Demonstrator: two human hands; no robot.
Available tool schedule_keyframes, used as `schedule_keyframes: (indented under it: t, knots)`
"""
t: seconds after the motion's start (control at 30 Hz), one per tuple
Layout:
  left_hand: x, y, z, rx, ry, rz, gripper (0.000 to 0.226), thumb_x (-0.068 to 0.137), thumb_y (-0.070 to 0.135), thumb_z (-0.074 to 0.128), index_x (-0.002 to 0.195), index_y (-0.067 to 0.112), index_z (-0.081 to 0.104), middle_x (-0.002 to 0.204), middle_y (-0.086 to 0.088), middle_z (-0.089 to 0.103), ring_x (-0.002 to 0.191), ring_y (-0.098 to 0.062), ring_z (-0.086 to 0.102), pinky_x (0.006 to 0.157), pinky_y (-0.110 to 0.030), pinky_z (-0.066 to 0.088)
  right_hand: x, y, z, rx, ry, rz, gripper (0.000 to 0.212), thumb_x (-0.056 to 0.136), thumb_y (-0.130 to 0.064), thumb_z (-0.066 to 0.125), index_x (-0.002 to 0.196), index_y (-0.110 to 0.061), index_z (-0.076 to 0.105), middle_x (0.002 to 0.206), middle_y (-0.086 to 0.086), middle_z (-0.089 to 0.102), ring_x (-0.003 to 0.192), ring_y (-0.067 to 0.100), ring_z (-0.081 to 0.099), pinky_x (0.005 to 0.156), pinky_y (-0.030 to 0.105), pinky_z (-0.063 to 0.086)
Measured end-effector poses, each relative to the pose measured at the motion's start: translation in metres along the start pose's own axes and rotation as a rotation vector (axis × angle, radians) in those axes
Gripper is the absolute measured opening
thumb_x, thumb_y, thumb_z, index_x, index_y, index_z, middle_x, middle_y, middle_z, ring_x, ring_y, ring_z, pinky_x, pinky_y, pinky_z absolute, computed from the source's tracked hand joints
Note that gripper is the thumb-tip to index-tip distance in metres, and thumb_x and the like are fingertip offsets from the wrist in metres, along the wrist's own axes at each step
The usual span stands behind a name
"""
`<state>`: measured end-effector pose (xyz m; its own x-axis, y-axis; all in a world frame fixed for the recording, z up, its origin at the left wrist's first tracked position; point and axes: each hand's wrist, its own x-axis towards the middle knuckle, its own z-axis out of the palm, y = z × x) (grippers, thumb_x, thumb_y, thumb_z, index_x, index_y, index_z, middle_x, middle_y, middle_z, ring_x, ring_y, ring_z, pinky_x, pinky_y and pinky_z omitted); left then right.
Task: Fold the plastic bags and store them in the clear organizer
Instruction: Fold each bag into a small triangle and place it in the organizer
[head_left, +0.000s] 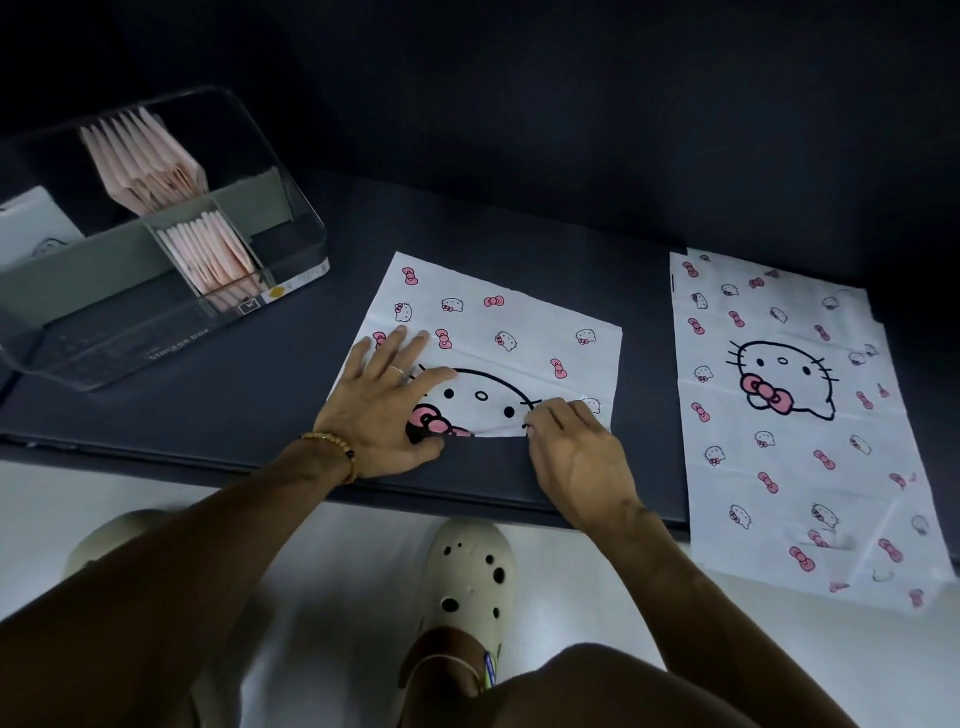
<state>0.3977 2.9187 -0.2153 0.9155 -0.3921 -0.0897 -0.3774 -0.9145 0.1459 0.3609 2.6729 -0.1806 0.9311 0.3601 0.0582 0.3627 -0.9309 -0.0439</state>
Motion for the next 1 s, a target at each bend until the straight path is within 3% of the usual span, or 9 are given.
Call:
schedule_keyframes:
  t: [0.17, 0.27, 0.33, 0.47, 0.57, 0.67, 0.77, 0.9, 1.0]
  knots:
    - [0.001, 0.001, -0.001, 0.018, -0.027, -0.002, 0.055, 0.094, 0.054, 0.026, 0.147, 0.044, 0.013, 0.16, -0.004, -0.001, 0.146, -0.024, -0.01, 0.118, -0.048, -0.003, 0.01, 0.0, -0.01, 0.169, -0.007, 0.1, 0.005, 0.091, -0.012, 0.053, 0.092, -0.01, 0.057, 0.081, 0.005, 0.063, 0.078, 0.028, 0.058, 0.07, 0.037, 0.048]
    - [0.001, -0.001, -0.013, 0.09, -0.089, 0.014, 0.051, 0.096, 0.051, 0.014, 0.147, 0.045, 0.012, 0.16, -0.003, 0.004, 0.147, -0.024, -0.002, 0.118, -0.044, 0.004, 0.011, 0.011, -0.016, 0.165, -0.181, 0.119, 0.037, 0.087, -0.047, 0.057, 0.111, -0.019, 0.057, 0.107, 0.0, 0.065, 0.102, 0.023, 0.058, 0.092, 0.038, 0.039]
    - [0.004, 0.0, -0.028, 0.08, -0.15, 0.007, 0.049, 0.097, 0.051, 0.014, 0.145, 0.044, 0.021, 0.158, -0.002, 0.017, 0.146, -0.023, 0.01, 0.116, -0.04, 0.011, 0.009, 0.02, -0.022, 0.134, -0.25, 0.128, 0.046, 0.082, -0.048, 0.063, 0.121, -0.024, 0.056, 0.119, -0.004, 0.064, 0.113, 0.021, 0.056, 0.099, 0.036, 0.034]
    - [0.005, -0.004, -0.061, -0.049, -0.219, -0.019, 0.039, 0.099, 0.049, 0.024, 0.121, 0.036, 0.052, 0.129, 0.004, 0.056, 0.121, -0.022, 0.05, 0.09, -0.034, 0.041, 0.007, 0.031, -0.029, 0.367, -0.189, 0.278, 0.019, 0.086, -0.012, 0.059, 0.097, -0.024, 0.07, 0.08, -0.002, 0.069, 0.074, 0.026, 0.062, 0.064, 0.024, 0.042]
    - [0.001, -0.021, -0.078, -0.309, -0.249, -0.092, 0.021, 0.096, 0.028, 0.041, 0.091, 0.019, 0.059, 0.097, -0.004, 0.064, 0.094, -0.028, 0.058, 0.071, -0.029, 0.038, 0.011, 0.041, -0.033, 0.612, -0.176, 0.49, 0.024, 0.087, -0.015, 0.064, 0.069, -0.031, 0.065, 0.058, -0.011, 0.055, 0.052, 0.006, 0.05, 0.047, 0.015, 0.034]
    - [-0.007, -0.04, -0.081, -0.537, -0.215, -0.23, 0.022, 0.092, 0.029, 0.05, 0.089, 0.012, 0.064, 0.089, -0.007, 0.062, 0.089, -0.027, 0.06, 0.067, -0.023, 0.04, 0.01, 0.046, -0.032, 0.795, -0.14, 0.648, 0.014, 0.082, -0.025, 0.072, 0.069, -0.026, 0.069, 0.06, -0.014, 0.061, 0.051, -0.002, 0.053, 0.045, 0.008, 0.036]
    - [-0.013, -0.047, -0.069, -0.694, -0.118, -0.362, 0.018, 0.09, 0.03, 0.061, 0.088, 0.013, 0.066, 0.083, -0.001, 0.063, 0.077, -0.019, 0.062, 0.058, -0.012, 0.04, 0.008, 0.043, -0.022, 0.785, -0.14, 0.725, 0.011, 0.084, -0.028, 0.068, 0.074, -0.023, 0.067, 0.07, -0.015, 0.065, 0.066, 0.006, 0.062, 0.051, 0.014, 0.041]
    - [-0.007, -0.041, -0.047, -0.645, 0.126, -0.529, 0.032, 0.092, 0.036, 0.057, 0.11, 0.011, 0.067, 0.103, -0.01, 0.069, 0.1, -0.03, 0.062, 0.083, -0.031, 0.045, 0.016, 0.04, -0.012, 0.682, -0.132, 0.752, 0.022, 0.089, -0.025, 0.062, 0.068, -0.02, 0.059, 0.067, -0.006, 0.062, 0.066, 0.018, 0.059, 0.052, 0.019, 0.04]
    - [0.0, -0.034, -0.036, -0.465, 0.144, -0.626, 0.044, 0.095, 0.041, 0.05, 0.128, 0.012, 0.056, 0.123, -0.018, 0.061, 0.112, -0.041, 0.055, 0.093, -0.044, 0.044, 0.022, 0.044, -0.008, 0.613, -0.16, 0.782, 0.037, 0.088, -0.03, 0.062, 0.056, -0.015, 0.051, 0.058, -0.001, 0.056, 0.058, 0.018, 0.053, 0.049, 0.022, 0.036]
